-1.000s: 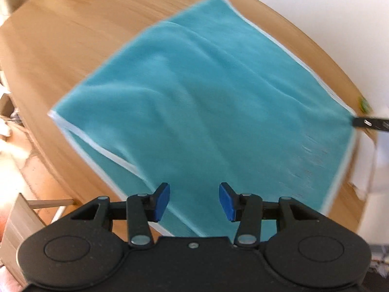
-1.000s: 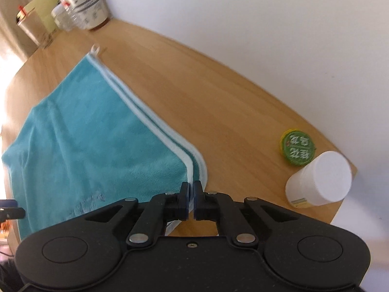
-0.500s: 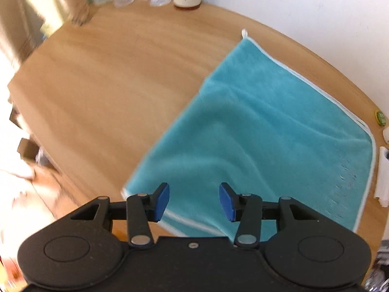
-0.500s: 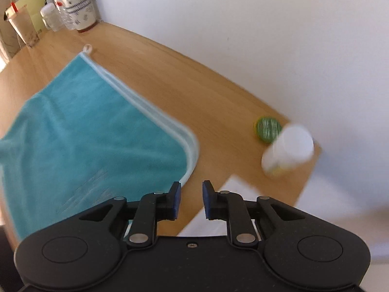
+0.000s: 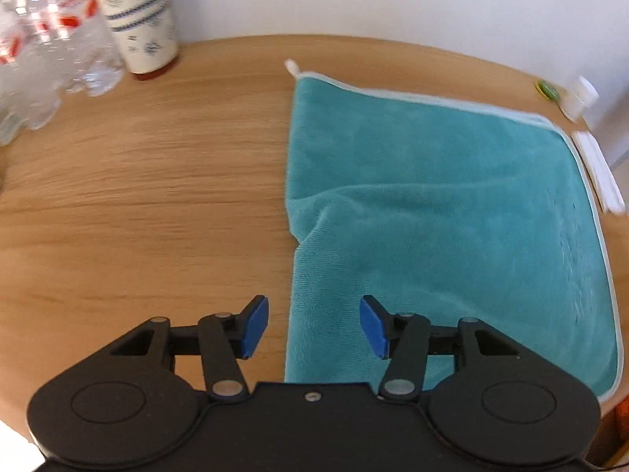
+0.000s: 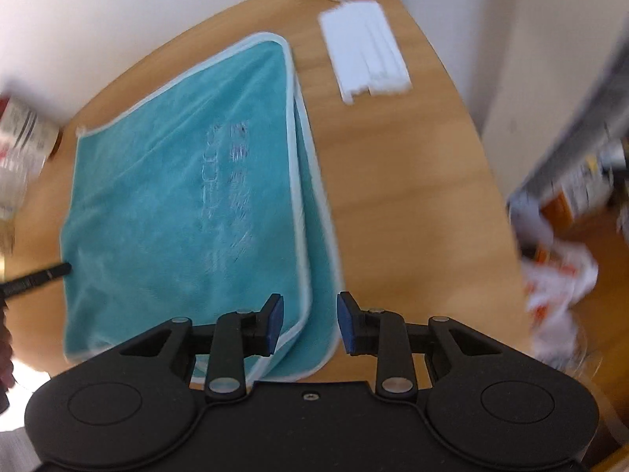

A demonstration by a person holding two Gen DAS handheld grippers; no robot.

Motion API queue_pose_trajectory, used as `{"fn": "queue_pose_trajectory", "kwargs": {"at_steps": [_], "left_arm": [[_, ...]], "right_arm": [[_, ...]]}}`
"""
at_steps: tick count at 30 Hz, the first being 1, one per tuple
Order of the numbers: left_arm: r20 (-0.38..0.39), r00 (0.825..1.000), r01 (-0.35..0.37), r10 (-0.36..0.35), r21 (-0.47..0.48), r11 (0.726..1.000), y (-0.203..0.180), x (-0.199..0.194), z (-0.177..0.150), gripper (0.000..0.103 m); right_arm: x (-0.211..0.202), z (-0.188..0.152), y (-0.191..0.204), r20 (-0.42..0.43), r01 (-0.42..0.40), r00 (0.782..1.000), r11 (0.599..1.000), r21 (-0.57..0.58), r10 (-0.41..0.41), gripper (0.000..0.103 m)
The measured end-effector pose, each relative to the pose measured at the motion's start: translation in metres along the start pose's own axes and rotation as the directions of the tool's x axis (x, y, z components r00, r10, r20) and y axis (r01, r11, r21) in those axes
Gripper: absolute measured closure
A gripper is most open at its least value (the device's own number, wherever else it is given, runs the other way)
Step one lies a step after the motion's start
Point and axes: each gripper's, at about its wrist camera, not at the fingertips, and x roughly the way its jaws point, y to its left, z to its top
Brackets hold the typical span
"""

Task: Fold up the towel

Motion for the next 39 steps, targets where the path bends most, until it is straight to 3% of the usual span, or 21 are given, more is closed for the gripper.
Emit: {"fn": "queue_pose_trajectory", "kwargs": {"at_steps": [4, 10, 12, 19, 26, 30, 34, 38, 39], "left_arm": [[-0.012, 1.0, 0.005, -0.005, 0.049, 0.999, -0.002, 0.014, 0.004, 0.05], [0.0, 1.0, -0.007, 0.007, 0.118, 0.993, -0.005, 0.023, 0.001, 0.045], [0.014, 1.0, -0.026, 0.024, 0.128, 0.991, -0.006, 0.025, 0.001, 0.036], [0.048, 0.995, -0.098, 0.09, 0.207, 0.973, -0.018, 0.025, -0.002, 0.031], [0.017, 0.991, -0.131, 0.13, 0.186, 0.974, -0.021, 0.028, 0.002, 0.03], [0.024, 0.988, -0.154, 0.152, 0.207, 0.966, -0.025, 0.028, 0.002, 0.029], [-0.014, 0.986, -0.162, 0.168, 0.196, 0.967, -0.026, 0.025, 0.007, 0.029], [-0.017, 0.985, -0.167, 0.172, 0.169, 0.972, -0.02, 0.009, -0.006, 0.028], [-0.022, 0.985, -0.165, 0.17, 0.158, 0.974, -0.018, 0.007, -0.011, 0.028]], "right_arm": [[0.01, -0.028, 0.017, 0.022, 0.011, 1.0, 0.996, 0.088, -0.013, 0.069], [0.021, -0.037, 0.025, 0.031, 0.082, 0.996, 0.991, 0.102, -0.086, 0.072], [0.022, -0.038, 0.025, 0.029, 0.104, 0.994, 0.989, 0.102, -0.107, 0.099], [0.004, -0.028, 0.007, 0.022, 0.092, 0.995, 0.993, 0.079, -0.094, 0.101], [0.006, -0.021, -0.006, -0.053, 0.077, 0.996, 0.997, 0.005, -0.076, 0.101], [0.007, -0.027, -0.004, -0.038, 0.098, 0.994, 0.991, -0.09, -0.101, 0.099], [0.003, -0.031, -0.002, -0.013, 0.106, 0.994, 0.984, -0.145, -0.109, 0.088], [-0.008, -0.024, -0.003, 0.057, 0.091, 0.995, 0.986, -0.142, -0.083, 0.064], [-0.005, -0.021, -0.002, 0.051, 0.093, 0.995, 0.987, -0.134, -0.087, 0.064]]}}
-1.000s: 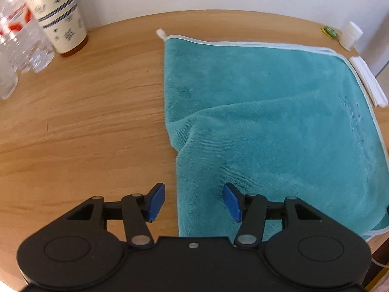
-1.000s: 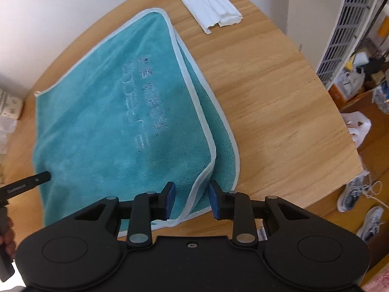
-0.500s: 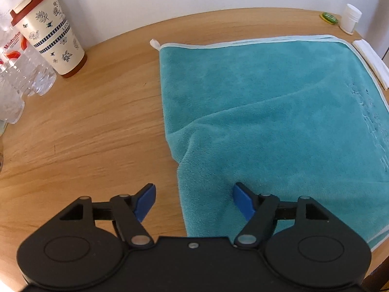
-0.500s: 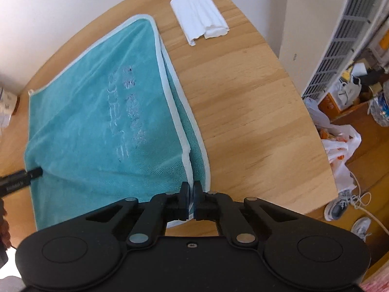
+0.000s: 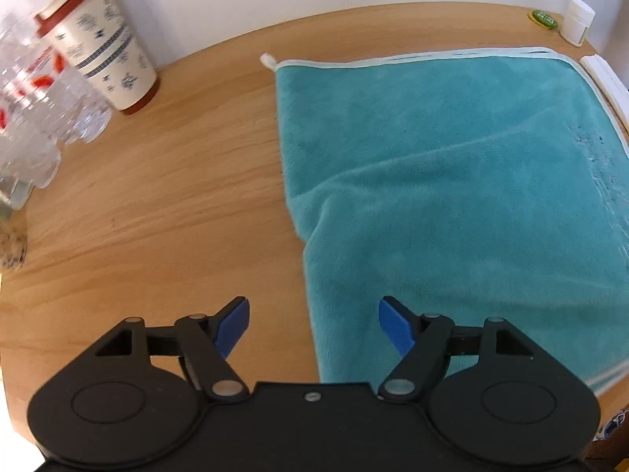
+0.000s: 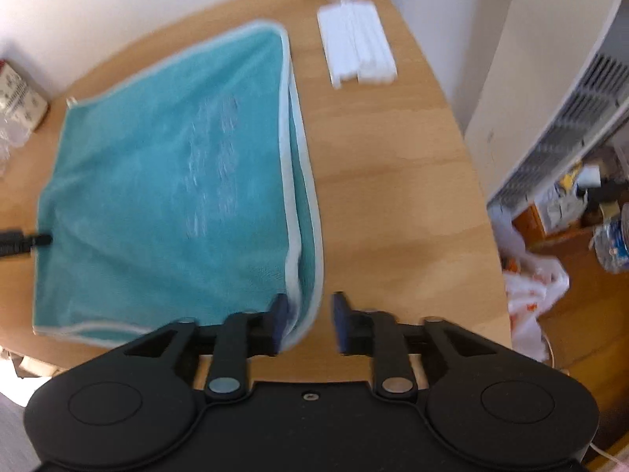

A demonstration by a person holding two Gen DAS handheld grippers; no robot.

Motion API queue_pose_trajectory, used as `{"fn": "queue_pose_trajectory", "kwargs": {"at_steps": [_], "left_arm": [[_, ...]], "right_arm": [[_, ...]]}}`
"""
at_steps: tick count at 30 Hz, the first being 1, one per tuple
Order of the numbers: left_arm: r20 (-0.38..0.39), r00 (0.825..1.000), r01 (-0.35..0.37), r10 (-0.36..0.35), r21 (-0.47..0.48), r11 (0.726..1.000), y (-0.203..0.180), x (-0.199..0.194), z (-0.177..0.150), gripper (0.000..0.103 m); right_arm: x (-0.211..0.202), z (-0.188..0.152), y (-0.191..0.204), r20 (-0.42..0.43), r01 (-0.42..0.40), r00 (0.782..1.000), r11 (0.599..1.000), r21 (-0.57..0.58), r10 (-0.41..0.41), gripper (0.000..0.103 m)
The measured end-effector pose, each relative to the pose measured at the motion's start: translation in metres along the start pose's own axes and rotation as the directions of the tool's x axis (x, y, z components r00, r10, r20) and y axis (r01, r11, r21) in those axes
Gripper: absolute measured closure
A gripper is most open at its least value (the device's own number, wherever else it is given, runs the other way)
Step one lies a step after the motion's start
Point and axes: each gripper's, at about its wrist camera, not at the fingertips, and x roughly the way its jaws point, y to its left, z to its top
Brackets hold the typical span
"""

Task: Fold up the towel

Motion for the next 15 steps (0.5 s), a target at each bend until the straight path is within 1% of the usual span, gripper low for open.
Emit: {"fn": "queue_pose_trajectory", "kwargs": {"at_steps": [1, 2, 4, 6, 8, 10, 12, 14, 15], "left_arm": [[-0.001, 1.0, 0.005, -0.005, -0.005, 1.0, 0.001, -0.001, -0.003, 0.028], [-0.006, 1.0, 0.014, -0.014, -0.007, 1.0, 0.001, -0.001, -0.008, 0.028], [-0.019, 1.0, 0.008, -0.008, 0.003, 1.0, -0.002, 0.0, -0.015, 0.028], [-0.033, 0.999, -0.002, 0.002, 0.016, 1.0, -0.005, 0.002, -0.021, 0.028], [-0.039, 0.999, -0.004, 0.005, 0.026, 1.0, -0.006, 0.002, -0.027, 0.029], [-0.049, 0.999, -0.012, 0.014, 0.034, 0.999, -0.005, 0.002, -0.03, 0.028], [-0.088, 0.996, -0.015, 0.017, 0.024, 1.0, 0.001, 0.003, -0.031, 0.028], [-0.123, 0.992, 0.004, -0.004, 0.003, 1.0, 0.008, 0.002, -0.033, 0.028], [-0.132, 0.991, 0.024, -0.025, -0.014, 1.0, 0.013, 0.0, -0.034, 0.028]], "right_arm": [[0.005, 0.002, 0.002, -0.012, 0.009, 1.0, 1.0, 0.005, -0.009, 0.064], [0.008, 0.002, 0.006, -0.016, 0.025, 1.0, 1.0, -0.013, -0.025, 0.064], [0.014, 0.002, 0.015, -0.021, 0.064, 0.998, 0.996, -0.069, -0.065, 0.064], [0.019, -0.003, 0.022, -0.04, 0.1, 0.994, 0.987, -0.125, -0.106, 0.07], [0.02, -0.006, 0.022, -0.049, 0.1, 0.993, 0.986, -0.136, -0.108, 0.074], [0.021, -0.004, 0.019, -0.058, 0.095, 0.993, 0.988, -0.121, -0.103, 0.075], [0.02, -0.004, 0.02, -0.063, 0.094, 0.993, 0.988, -0.122, -0.102, 0.075], [0.02, -0.004, 0.019, -0.072, 0.09, 0.993, 0.989, -0.117, -0.099, 0.075], [0.019, -0.004, 0.018, -0.073, 0.077, 0.994, 0.991, -0.107, -0.085, 0.075]]}}
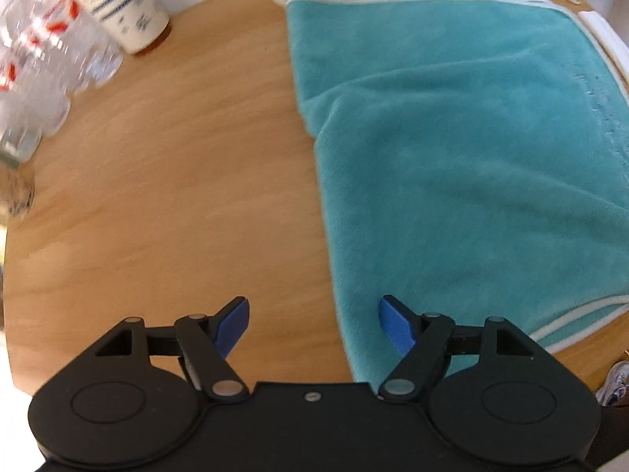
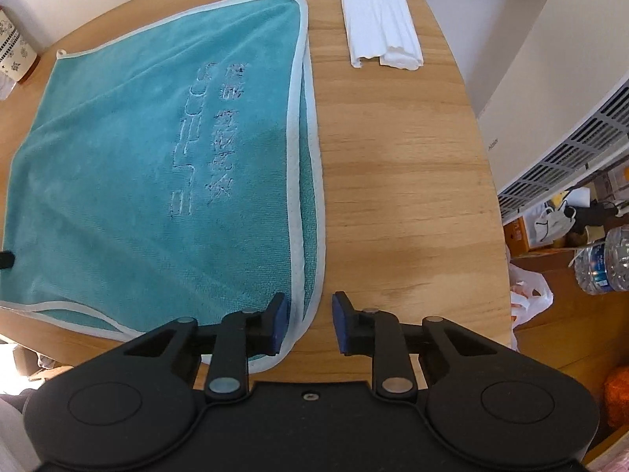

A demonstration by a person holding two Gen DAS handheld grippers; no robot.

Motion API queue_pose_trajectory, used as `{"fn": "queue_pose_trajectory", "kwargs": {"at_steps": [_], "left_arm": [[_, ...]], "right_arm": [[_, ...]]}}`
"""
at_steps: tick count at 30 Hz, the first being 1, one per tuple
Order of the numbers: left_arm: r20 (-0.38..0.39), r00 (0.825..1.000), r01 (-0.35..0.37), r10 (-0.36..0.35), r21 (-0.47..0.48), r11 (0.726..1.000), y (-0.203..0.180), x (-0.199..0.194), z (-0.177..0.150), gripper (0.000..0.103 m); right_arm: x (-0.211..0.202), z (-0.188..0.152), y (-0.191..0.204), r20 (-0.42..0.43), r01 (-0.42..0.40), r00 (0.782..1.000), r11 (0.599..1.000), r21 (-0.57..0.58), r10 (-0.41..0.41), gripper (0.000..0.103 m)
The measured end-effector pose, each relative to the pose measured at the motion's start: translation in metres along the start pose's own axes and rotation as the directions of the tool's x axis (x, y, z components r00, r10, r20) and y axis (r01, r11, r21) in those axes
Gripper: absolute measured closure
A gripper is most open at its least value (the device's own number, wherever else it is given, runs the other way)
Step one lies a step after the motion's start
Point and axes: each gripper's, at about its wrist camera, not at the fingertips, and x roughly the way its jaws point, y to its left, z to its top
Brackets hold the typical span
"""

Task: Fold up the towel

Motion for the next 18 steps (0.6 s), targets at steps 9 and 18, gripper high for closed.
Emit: {"fn": "queue_pose_trajectory", "kwargs": {"at_steps": [9, 18], "left_arm": [[-0.076, 0.981, 0.173, -0.176, -0.051, 0.984, 0.01, 0.007, -0.018, 0.028], [-0.029, 0.981, 0.191, -0.193, -0.046, 0.98, 0.006, 0.005, -0.025, 0.028]], "right_arm": [[-0.002, -0.015, -0.018, 0.02, -0.146, 0.989, 0.981, 0.129, 0.144, 0.073], [-0.002, -0.03, -0.036, 0.065, -0.278, 0.961, 0.932, 0.234, 0.27, 0.076]]}}
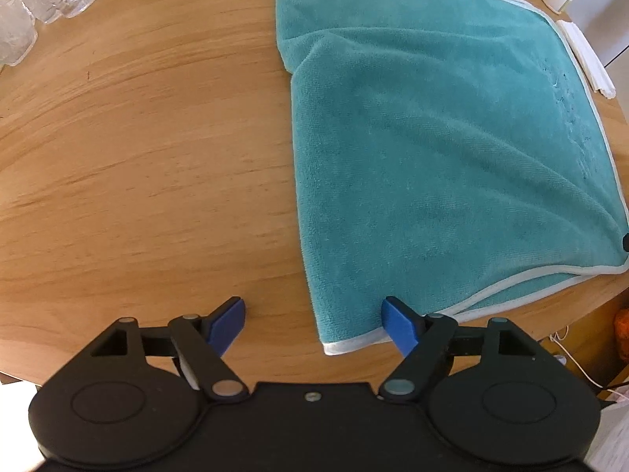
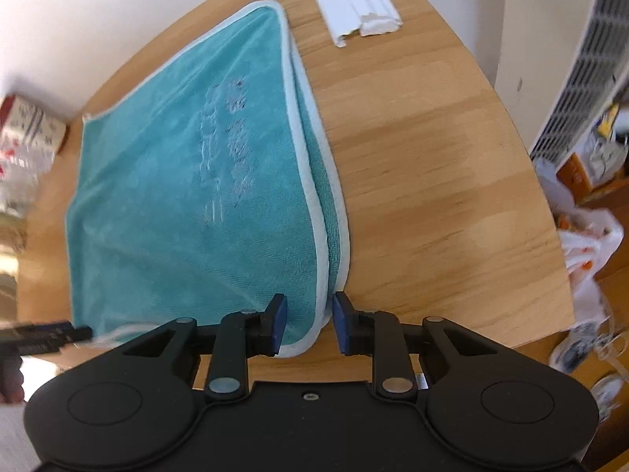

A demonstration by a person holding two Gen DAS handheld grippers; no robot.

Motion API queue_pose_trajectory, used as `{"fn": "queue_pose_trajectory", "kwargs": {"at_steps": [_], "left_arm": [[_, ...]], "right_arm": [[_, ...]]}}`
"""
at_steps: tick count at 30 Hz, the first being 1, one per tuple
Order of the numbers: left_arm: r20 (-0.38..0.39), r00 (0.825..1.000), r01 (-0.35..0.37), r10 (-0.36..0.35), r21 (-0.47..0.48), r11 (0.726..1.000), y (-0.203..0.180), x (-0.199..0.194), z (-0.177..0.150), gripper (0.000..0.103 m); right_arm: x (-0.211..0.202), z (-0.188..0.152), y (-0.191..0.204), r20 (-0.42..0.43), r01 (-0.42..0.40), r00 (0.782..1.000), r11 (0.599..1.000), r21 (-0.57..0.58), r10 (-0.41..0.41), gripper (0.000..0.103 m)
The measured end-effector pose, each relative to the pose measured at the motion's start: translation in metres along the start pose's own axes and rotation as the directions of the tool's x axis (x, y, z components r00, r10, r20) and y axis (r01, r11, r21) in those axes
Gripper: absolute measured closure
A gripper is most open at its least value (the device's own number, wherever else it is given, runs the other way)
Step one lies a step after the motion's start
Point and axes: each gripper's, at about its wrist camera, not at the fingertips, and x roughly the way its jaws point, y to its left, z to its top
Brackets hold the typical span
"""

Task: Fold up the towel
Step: 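Pinch the folded towel edge with the left tool and tug it straight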

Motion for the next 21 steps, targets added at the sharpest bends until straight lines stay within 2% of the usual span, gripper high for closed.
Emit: {"fn": "queue_pose_trajectory", "kwargs": {"at_steps": [1, 2, 4, 5, 6, 9, 12, 19, 21], "left_arm": [[0.005, 1.0, 0.007, -0.007, 0.003, 1.0, -0.001, -0.001, 0.0, 0.031], [0.014, 1.0, 0.017, -0.017, 0.009, 1.0, -0.003, -0.003, 0.0, 0.039], [0.029, 0.999, 0.034, -0.034, 0.025, 0.999, -0.007, -0.006, 0.0, 0.061], [0.03, 0.999, 0.044, -0.045, 0.031, 0.999, -0.008, -0.007, -0.001, 0.083], [0.028, 0.998, 0.058, -0.059, 0.038, 0.998, -0.01, -0.007, -0.001, 0.086], [0.011, 0.997, 0.08, -0.08, 0.021, 0.997, -0.005, -0.007, -0.001, 0.091], [-0.015, 0.995, 0.094, -0.094, 0.02, 0.995, -0.004, -0.007, -0.007, 0.092], [-0.078, 0.992, 0.1, -0.099, 0.004, 0.995, 0.005, -0.004, 0.003, 0.091], [-0.116, 0.988, 0.102, -0.101, 0.001, 0.995, 0.006, -0.001, 0.009, 0.086]], "right_arm": [[0.001, 0.0, 0.0, 0.002, -0.011, 1.0, 1.0, 0.004, 0.011, 0.077], [0.003, 0.0, 0.001, 0.001, -0.018, 1.0, 1.0, 0.004, 0.018, 0.079], [0.006, -0.001, 0.003, -0.005, -0.029, 1.0, 1.0, 0.006, 0.029, 0.092], [0.007, -0.002, 0.003, -0.005, -0.034, 0.999, 0.999, 0.01, 0.034, 0.096], [0.007, -0.003, 0.002, -0.004, -0.038, 0.999, 0.999, 0.015, 0.038, 0.096], [0.007, -0.004, -0.004, -0.007, -0.056, 0.998, 0.996, 0.069, 0.057, 0.096], [0.008, -0.007, -0.003, -0.021, -0.045, 0.999, 0.997, 0.064, 0.046, 0.096], [0.006, -0.009, 0.007, -0.059, 0.001, 0.998, 1.0, 0.027, 0.001, 0.096], [0.005, -0.008, 0.011, -0.072, 0.027, 0.997, 1.0, -0.003, -0.027, 0.092]]}}
